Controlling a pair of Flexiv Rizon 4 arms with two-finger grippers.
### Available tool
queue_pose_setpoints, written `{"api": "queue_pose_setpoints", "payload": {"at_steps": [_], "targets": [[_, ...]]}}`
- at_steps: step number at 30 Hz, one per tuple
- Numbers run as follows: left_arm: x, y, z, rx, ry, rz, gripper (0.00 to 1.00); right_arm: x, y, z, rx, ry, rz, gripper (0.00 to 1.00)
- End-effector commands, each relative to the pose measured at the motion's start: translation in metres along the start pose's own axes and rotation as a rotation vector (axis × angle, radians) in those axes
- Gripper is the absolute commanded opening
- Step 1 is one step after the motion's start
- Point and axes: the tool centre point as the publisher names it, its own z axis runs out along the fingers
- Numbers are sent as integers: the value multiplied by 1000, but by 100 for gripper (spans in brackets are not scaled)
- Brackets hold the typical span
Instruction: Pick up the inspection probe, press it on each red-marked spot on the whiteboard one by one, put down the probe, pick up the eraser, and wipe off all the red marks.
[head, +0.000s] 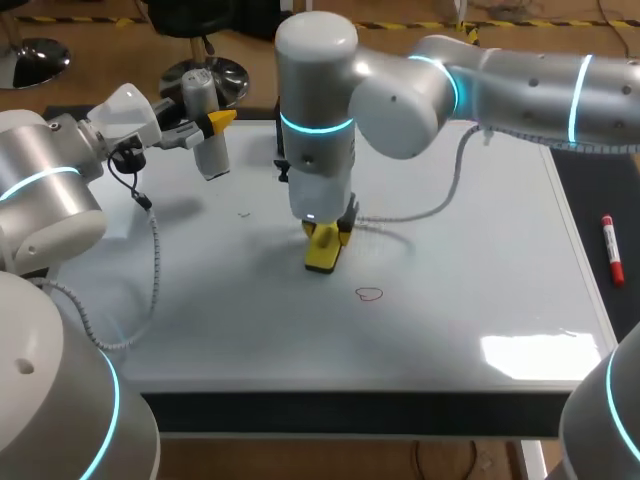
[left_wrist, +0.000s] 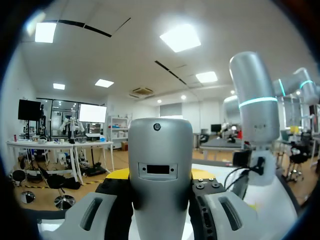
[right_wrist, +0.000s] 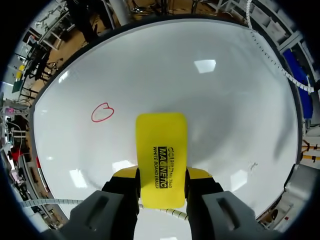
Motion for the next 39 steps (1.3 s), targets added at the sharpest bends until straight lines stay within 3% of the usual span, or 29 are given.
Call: {"api": "queue_pose_setpoints", "payload": {"at_steps": [1, 13, 27, 39], "targets": [[1, -1, 1, 1, -6, 2, 0, 3, -5, -31, 23, -10, -14, 0], [1, -1, 1, 1, -6, 2, 0, -4, -17, -38, 40, -14, -10, 0], [1, -1, 1, 1, -6, 2, 0, -16, 35, -32, 57, -27, 17, 0], [1, -1, 1, 1, -6, 2, 0, -25, 55, -7, 45, -39, -9, 0]]}}
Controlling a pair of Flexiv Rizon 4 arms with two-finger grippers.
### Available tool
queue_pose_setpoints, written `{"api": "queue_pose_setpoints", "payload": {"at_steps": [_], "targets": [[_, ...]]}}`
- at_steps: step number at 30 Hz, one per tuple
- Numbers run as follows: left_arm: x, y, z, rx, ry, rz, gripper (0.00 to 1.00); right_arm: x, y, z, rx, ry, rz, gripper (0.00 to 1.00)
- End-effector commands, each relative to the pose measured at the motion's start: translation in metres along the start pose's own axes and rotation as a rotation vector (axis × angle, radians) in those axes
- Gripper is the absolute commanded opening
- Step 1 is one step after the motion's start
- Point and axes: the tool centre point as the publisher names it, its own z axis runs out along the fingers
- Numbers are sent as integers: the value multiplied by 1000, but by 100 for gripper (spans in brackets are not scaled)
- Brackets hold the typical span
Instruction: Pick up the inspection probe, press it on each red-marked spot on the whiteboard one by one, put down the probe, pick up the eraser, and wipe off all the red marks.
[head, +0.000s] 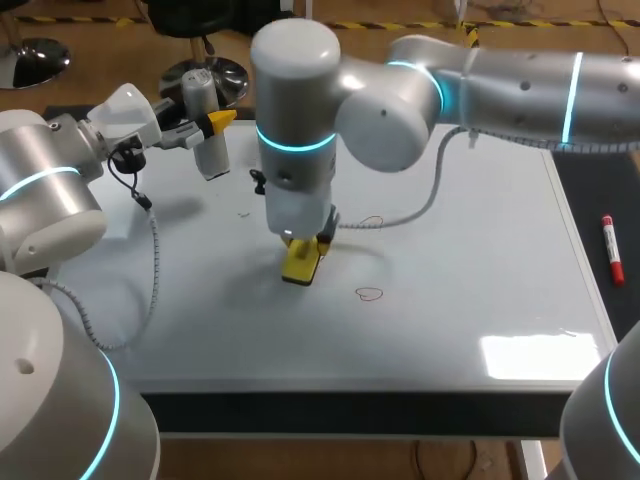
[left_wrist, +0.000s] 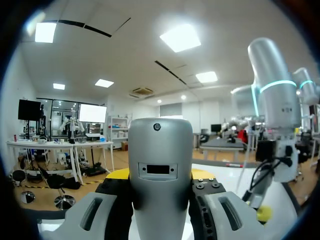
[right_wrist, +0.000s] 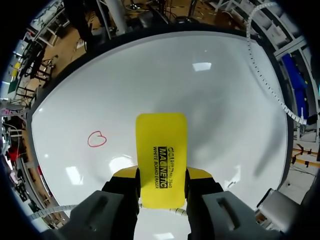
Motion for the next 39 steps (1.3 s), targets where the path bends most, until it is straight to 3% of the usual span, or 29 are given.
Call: {"api": "queue_pose_setpoints", "payload": {"at_steps": [1, 22, 39], "targets": [[1, -1, 1, 1, -6, 2, 0, -6, 5, 10, 4, 1, -6, 0], [1, -1, 1, 1, -6, 2, 0, -7, 7, 36, -26, -25, -49, 0], [1, -1, 1, 1, -6, 2, 0, 26, -6, 51, -59, 18, -21, 0]]}}
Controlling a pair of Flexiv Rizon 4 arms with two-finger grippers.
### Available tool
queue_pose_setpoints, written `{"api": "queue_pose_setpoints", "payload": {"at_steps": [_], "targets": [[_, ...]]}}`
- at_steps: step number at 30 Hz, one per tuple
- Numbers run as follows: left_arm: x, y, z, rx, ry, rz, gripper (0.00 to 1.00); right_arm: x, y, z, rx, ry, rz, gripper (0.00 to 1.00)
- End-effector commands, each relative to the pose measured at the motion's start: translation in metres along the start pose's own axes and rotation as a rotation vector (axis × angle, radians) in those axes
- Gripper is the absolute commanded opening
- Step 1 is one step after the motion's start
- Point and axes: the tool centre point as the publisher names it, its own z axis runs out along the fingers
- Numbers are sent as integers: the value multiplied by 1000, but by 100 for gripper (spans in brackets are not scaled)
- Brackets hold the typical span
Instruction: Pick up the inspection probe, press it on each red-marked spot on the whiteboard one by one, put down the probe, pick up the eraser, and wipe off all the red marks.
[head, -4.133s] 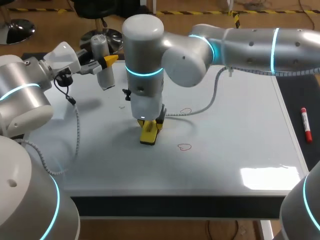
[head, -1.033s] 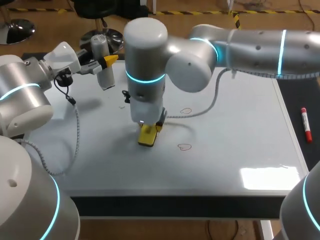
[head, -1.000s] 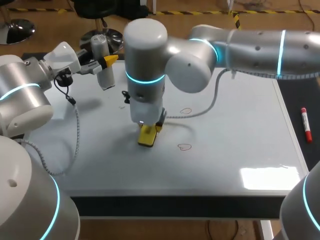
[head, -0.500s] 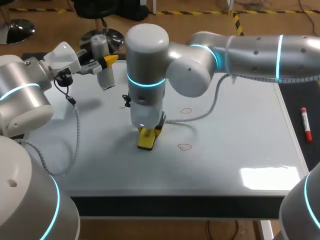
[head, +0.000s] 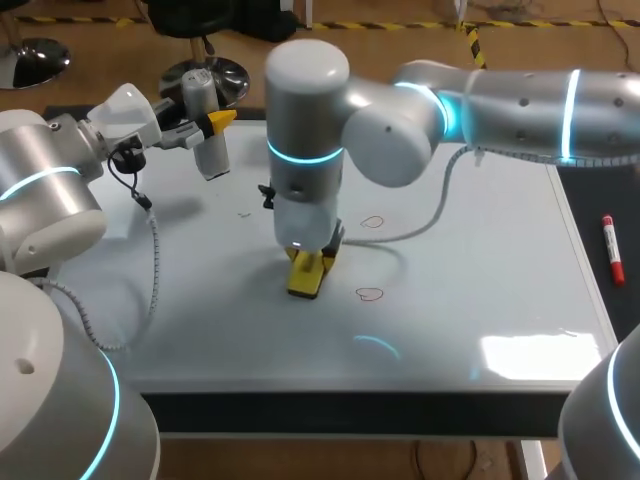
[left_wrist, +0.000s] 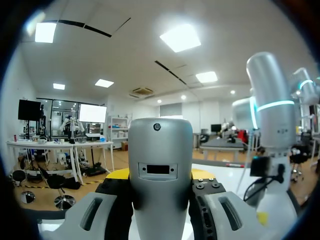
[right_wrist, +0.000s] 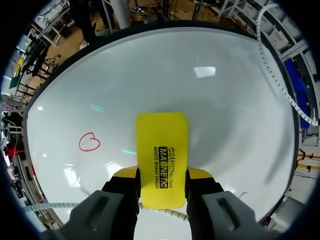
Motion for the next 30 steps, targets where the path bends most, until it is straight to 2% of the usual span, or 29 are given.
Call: {"api": "queue_pose_setpoints", "payload": {"at_steps": [1, 13, 17, 22, 28, 30], "targets": [[1, -1, 1, 1, -6, 2, 0, 15, -6, 17, -1, 2, 3, 0], [1, -1, 1, 1, -6, 2, 0, 32, -13, 14, 7, 33, 19, 0], [1, -1, 1, 1, -6, 2, 0, 30, -15, 0, 32, 21, 16, 0], [1, -1, 1, 1, -6, 2, 0, 27, -24, -35, 73, 20, -12, 0], [1, -1, 1, 1, -6, 2, 0, 21, -44, -65, 113, 1, -23, 0], [1, -1, 1, 1, -6, 2, 0, 20, -53, -67, 126, -1, -19, 0]]}}
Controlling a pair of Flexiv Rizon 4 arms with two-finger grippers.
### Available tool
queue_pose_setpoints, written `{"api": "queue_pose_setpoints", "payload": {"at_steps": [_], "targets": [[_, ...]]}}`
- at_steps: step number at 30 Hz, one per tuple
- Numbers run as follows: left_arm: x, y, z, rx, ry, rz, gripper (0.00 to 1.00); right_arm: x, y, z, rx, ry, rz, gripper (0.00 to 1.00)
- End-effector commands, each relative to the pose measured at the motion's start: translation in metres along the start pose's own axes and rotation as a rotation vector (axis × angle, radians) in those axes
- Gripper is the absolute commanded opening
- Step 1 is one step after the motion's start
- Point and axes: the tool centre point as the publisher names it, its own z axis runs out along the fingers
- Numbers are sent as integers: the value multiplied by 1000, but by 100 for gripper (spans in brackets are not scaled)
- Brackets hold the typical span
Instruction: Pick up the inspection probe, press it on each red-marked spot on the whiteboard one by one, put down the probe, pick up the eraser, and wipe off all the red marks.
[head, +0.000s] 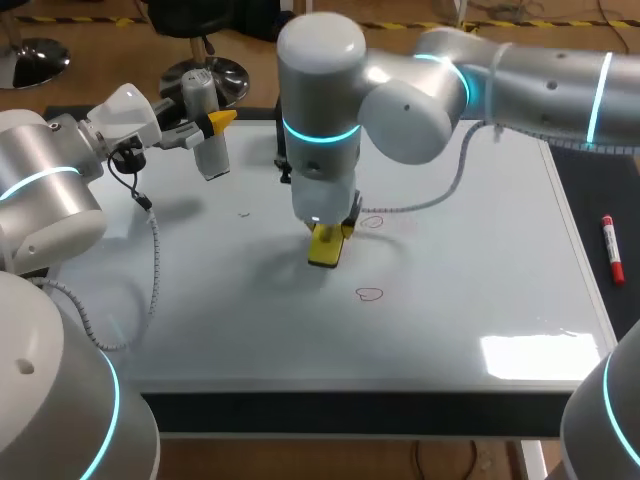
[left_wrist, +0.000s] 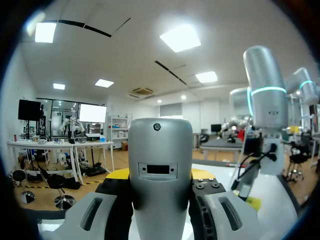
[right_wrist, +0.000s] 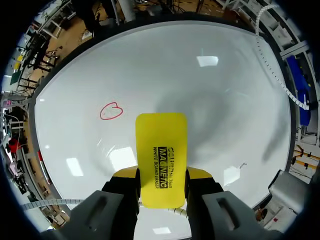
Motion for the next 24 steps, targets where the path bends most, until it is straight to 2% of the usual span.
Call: {"api": "queue_pose_setpoints", "payload": {"at_steps": [1, 11, 24], "targets": [[1, -1, 1, 1, -6, 2, 0, 5, -15, -17, 11, 2, -2, 0], [1, -1, 1, 1, -6, 2, 0, 10, -53, -17, 3, -6, 54, 0], [1, -1, 1, 1, -6, 2, 0, 46, -146, -31, 57, 26, 162, 0]]}}
